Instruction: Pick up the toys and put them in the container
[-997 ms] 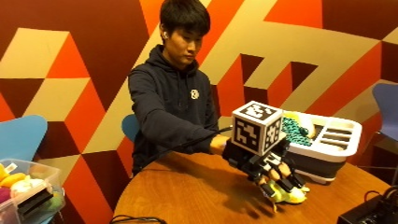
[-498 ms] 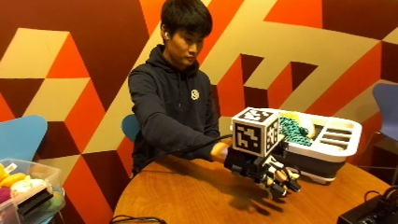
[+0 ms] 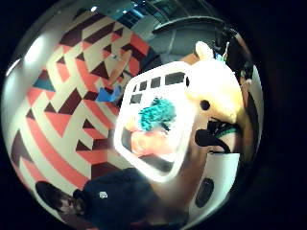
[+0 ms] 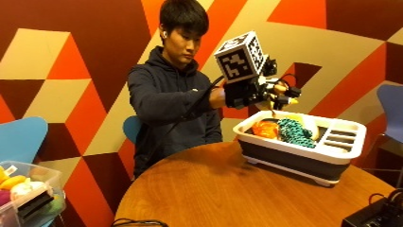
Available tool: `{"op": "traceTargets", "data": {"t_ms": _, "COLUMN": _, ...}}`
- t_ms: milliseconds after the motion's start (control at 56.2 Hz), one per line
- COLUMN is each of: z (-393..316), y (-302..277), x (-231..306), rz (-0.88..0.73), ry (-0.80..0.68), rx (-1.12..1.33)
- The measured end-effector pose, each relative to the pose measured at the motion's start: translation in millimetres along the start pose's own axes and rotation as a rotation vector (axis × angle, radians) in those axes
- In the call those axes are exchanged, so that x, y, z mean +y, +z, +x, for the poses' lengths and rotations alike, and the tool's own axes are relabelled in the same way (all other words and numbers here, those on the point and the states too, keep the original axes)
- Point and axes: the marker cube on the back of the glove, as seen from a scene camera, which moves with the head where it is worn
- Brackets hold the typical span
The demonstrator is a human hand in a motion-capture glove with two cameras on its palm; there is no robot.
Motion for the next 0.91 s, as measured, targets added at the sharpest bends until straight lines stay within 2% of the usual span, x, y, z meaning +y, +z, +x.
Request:
{"op": "traceTargets", "data": {"t_ms": 142, "z": -45.8, "y": -0.2, "x": 7.5, "rz": 0.007, "ry": -0.115, "rx": -0.089}}
{"op": "traceTargets", "data": {"t_ms": 303, "z": -107.2, "y": 22.4, "x": 19.5, "rz": -0.07, "ry": -0.207, "rx": -0.229}}
{"op": "traceTargets", "data": {"t_ms": 463, "z": -154.0, "y": 61.5, "x": 29.1, "rz": -0.248, "ry": -0.225, "rx": -0.309}}
{"op": "traceTargets", "data": {"t_ms": 641, "z": -192.1, "y": 96.4, "x": 46.8, "rz": -0.439, "ry": -0.326, "rx": -0.178}}
{"op": "traceTargets", "data": {"t_ms": 765, "z": -190.3, "y": 91.0, "x": 43.9, "rz": -0.396, "ry": -0.318, "rx": -0.159}}
{"op": "traceTargets", "data": {"t_ms": 908, "z": -163.8, "y": 73.9, "x": 37.8, "rz": -0.348, "ry": -0.238, "rx": -0.139}}
